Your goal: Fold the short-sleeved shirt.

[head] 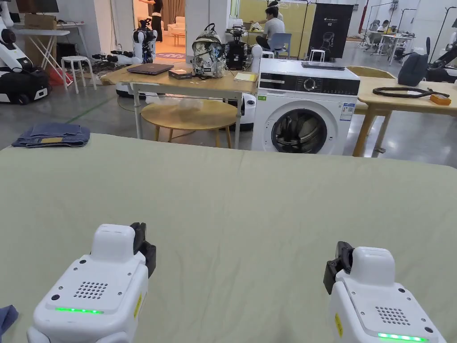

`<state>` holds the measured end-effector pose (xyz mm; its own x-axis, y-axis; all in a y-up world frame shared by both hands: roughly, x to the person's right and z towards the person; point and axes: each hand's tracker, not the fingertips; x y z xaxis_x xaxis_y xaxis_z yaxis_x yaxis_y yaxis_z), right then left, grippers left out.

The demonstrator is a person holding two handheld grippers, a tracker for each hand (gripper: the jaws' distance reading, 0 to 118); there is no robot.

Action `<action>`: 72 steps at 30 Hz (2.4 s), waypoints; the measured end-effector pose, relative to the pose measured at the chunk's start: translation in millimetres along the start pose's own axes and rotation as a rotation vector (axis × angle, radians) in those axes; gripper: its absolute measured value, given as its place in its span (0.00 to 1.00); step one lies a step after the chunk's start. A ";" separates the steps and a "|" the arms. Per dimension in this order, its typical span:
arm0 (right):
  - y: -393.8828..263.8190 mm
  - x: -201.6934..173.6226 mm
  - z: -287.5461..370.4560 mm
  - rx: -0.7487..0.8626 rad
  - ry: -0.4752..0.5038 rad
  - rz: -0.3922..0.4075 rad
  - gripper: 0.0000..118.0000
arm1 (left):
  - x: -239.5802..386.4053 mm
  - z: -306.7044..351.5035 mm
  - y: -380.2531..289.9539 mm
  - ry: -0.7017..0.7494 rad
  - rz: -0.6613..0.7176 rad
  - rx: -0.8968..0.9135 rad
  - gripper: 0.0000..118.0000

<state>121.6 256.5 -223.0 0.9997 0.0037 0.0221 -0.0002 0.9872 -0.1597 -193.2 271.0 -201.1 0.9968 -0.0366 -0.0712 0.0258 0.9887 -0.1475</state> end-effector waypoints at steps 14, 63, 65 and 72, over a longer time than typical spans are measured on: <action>-5.4 -5.7 -0.7 0.019 -0.014 0.015 0.02 | -5.3 -8.2 -2.3 0.044 0.072 -0.005 0.02; 22.7 -5.3 -20.2 -0.107 0.034 -0.118 0.86 | -3.3 -15.4 8.0 0.057 0.089 0.041 0.74; 24.9 -5.6 -20.8 -0.116 0.025 -0.123 0.86 | -2.5 -16.5 9.9 0.057 0.075 0.033 0.74; 28.1 -4.9 -19.5 -0.112 0.020 -0.111 0.86 | -5.4 -17.8 12.5 0.059 0.089 0.038 0.74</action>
<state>117.2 281.1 -246.9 0.9937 -0.1087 0.0261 0.1117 0.9574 -0.2662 -199.6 281.0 -220.1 0.9890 0.0446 -0.1409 -0.0591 0.9932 -0.1005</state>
